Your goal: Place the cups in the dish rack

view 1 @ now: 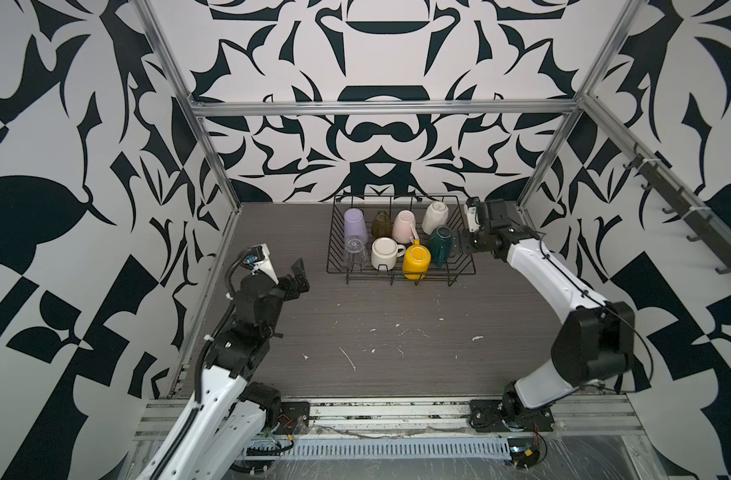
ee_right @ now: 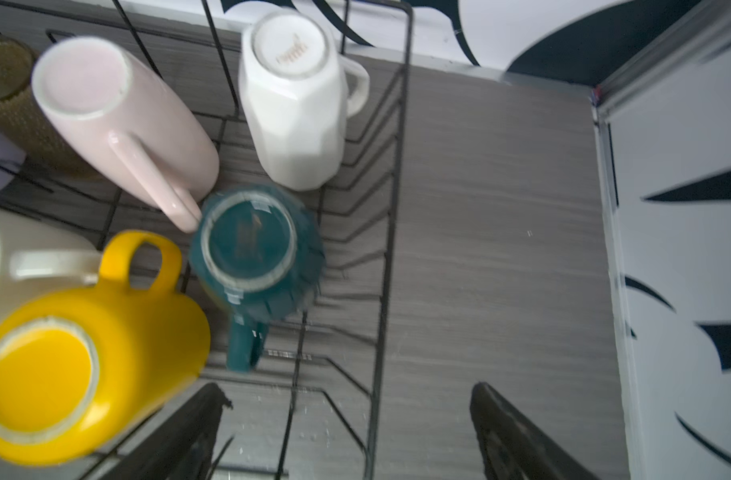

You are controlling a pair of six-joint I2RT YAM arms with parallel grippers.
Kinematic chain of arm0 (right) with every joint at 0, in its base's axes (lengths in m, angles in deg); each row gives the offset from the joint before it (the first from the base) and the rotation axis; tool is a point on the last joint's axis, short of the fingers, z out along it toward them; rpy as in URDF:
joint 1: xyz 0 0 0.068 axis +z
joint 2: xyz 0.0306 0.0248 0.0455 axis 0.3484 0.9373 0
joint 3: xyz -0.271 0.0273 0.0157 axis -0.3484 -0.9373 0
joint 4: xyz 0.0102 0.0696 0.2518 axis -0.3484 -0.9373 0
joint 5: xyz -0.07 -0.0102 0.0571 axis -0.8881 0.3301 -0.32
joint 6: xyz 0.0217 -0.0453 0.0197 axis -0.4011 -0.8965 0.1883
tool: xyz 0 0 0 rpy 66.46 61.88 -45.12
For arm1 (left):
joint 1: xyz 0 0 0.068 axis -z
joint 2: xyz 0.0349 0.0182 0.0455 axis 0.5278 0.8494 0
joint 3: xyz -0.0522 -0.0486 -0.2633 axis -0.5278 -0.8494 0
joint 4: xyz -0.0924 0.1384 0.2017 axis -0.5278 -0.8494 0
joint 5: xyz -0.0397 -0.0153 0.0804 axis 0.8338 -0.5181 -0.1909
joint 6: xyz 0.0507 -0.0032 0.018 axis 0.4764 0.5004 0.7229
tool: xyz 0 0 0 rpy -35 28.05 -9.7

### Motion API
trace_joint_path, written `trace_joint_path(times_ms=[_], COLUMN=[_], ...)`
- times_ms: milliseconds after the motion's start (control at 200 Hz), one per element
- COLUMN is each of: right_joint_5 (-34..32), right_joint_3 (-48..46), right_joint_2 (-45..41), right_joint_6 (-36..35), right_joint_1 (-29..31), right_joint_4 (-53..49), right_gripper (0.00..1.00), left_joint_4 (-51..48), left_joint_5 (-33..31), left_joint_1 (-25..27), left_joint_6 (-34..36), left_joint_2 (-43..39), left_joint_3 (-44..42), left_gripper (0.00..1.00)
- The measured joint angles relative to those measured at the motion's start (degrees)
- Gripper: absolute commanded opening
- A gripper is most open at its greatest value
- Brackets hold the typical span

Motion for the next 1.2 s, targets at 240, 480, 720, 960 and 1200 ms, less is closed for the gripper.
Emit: trace_joint_path(times_ms=[240,480,720,960,1200], right_joint_5=[-5.44,-12.11,-12.50,-10.40,-9.75], right_joint_3=[-22.53,-35.52,-45.66,-51.41,-51.28], right_joint_2=[-13.22,-12.11,-8.98,-1.73,1.55], right_joint_6=[2.49,3.04,1.81,0.98,1.01], right_joint_1=[-0.83,-1.53,-1.68,-1.81,-1.77], right_joint_4=[15.98,38.71,65.44,87.84,94.12], right_gripper=[1.00,1.00,1.00,1.00,1.00], left_joint_4=[11.39,30.60,47.89,64.46,67.10], left_joint_5=[-3.91,-9.57,-8.59,-6.25,-3.72], left_joint_1=[-11.30,-11.93,-14.64,-15.17,-15.39], left_joint_6=[0.46,5.84,9.40,13.94,15.91], left_joint_2=[11.19,19.93,32.44,42.25,48.09], left_joint_3=[-6.60,-17.16,-21.20,-20.94,-19.54], left_gripper=[0.99,0.99,0.99,0.99,0.99])
